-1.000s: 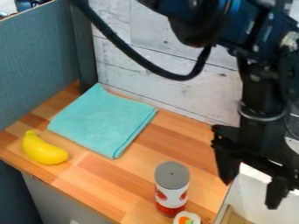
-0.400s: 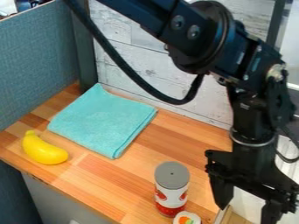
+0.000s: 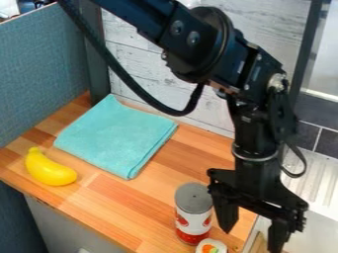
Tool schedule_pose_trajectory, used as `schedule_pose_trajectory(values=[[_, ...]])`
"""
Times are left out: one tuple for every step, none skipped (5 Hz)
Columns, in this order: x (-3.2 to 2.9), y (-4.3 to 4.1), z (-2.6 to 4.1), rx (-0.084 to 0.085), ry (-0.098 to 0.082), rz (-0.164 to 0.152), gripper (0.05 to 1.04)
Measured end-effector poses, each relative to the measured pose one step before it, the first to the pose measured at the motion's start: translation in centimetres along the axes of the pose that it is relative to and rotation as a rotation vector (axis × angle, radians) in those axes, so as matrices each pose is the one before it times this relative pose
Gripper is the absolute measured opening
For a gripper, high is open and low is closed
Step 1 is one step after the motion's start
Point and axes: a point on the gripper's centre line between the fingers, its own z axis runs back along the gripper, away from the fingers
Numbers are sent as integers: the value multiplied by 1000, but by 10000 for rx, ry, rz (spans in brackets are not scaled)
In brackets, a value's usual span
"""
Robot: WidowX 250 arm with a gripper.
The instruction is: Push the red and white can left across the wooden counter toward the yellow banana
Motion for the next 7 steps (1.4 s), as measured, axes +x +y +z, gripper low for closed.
schedule_pose_trajectory(values=[[-373, 1439, -154, 96, 297, 291, 1001], [-935, 2755, 129, 185, 808, 309, 1001], [-518, 2077, 397, 47, 535, 99, 1001], [-120, 1562, 474, 265, -314, 102, 1001], [35, 2058, 164, 176, -195, 216, 1001], [-641, 1193, 187, -182, 471, -205, 1001], [-183, 480, 352, -397, 320, -401, 1001]])
